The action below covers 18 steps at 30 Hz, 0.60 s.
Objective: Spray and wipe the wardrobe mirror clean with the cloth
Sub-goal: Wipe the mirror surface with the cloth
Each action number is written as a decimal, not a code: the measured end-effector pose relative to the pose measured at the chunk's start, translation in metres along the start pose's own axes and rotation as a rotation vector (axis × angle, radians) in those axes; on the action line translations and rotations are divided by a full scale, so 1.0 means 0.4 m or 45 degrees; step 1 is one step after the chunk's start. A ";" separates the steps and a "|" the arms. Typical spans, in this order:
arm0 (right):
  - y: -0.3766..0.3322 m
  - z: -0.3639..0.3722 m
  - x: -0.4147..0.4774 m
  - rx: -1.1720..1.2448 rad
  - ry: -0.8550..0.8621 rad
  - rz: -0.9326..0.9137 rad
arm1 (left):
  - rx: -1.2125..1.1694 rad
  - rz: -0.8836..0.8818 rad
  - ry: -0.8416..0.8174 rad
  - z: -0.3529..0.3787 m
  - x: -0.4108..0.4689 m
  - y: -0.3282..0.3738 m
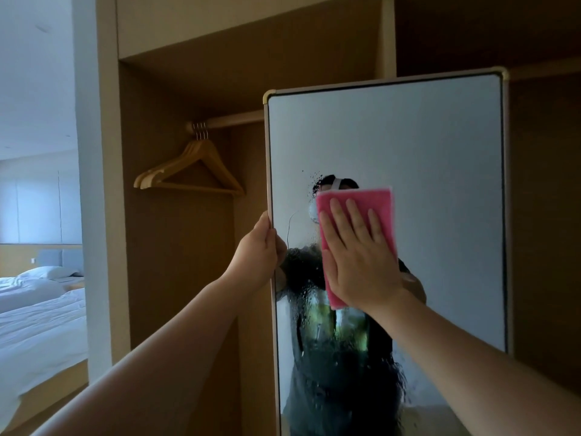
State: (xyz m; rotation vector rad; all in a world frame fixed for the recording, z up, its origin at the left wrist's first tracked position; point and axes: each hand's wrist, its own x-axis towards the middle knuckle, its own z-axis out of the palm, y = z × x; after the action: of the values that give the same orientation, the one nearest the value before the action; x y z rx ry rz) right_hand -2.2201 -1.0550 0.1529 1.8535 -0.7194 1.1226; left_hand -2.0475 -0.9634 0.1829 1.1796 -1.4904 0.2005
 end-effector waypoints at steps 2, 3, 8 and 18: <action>-0.015 0.012 -0.032 0.016 0.003 -0.028 | 0.013 0.000 0.000 -0.001 -0.001 0.001; -0.022 0.018 -0.047 0.017 0.004 -0.051 | 0.002 -0.005 -0.004 -0.001 -0.002 0.001; -0.034 0.027 -0.079 0.016 0.003 -0.164 | -0.021 0.004 -0.032 -0.002 -0.002 -0.004; 0.001 0.010 -0.011 -0.043 -0.037 -0.299 | -0.104 -0.031 -0.062 -0.004 -0.001 -0.016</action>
State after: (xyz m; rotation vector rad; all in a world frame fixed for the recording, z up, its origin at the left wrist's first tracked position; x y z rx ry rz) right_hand -2.2206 -1.0585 0.1482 1.8740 -0.5172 0.9291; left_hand -2.0420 -0.9652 0.1800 1.1432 -1.5118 0.0945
